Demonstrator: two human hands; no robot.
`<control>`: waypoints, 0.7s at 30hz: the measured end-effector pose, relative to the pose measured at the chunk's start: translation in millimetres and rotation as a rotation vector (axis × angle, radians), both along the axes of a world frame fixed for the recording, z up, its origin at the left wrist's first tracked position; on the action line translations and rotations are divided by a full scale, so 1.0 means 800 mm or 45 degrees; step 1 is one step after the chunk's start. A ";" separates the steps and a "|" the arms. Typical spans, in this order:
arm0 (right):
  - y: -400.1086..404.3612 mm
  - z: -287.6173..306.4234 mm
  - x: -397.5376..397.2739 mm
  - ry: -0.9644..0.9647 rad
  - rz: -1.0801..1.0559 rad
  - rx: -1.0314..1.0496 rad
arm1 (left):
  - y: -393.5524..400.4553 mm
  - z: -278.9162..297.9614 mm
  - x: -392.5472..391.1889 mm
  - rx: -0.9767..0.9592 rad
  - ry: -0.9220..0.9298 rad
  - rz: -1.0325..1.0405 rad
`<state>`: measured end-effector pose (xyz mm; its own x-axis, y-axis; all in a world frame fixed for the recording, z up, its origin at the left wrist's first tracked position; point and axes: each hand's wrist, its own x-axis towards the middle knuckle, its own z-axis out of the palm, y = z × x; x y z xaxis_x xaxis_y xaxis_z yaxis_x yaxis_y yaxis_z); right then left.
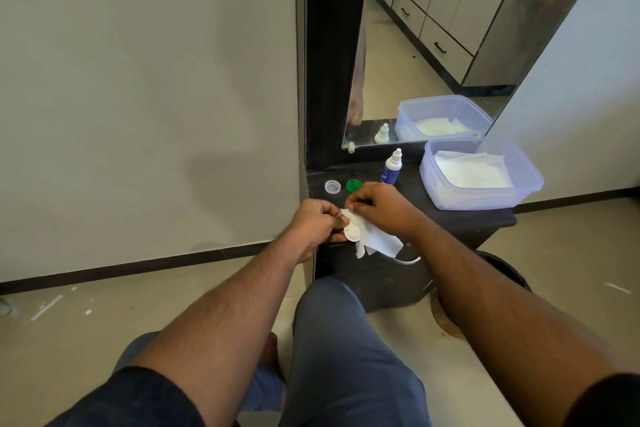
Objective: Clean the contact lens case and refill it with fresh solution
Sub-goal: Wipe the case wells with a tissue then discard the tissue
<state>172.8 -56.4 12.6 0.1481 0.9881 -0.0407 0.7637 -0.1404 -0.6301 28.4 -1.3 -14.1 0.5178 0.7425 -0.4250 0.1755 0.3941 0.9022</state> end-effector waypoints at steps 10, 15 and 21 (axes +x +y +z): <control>-0.006 -0.006 0.012 -0.328 0.151 0.123 | -0.001 0.001 0.000 0.013 0.023 -0.002; -0.004 -0.006 0.013 -0.375 0.107 0.112 | -0.003 0.003 0.000 0.005 0.012 -0.003; -0.003 -0.008 0.008 -0.414 0.163 0.148 | -0.003 0.004 -0.001 -0.016 -0.009 0.011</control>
<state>179.4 -59.0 6.3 0.0094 0.9948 0.1015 0.9336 0.0276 -0.3573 28.0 -3.7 -11.1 0.5145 0.7416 -0.4305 0.1656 0.4066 0.8985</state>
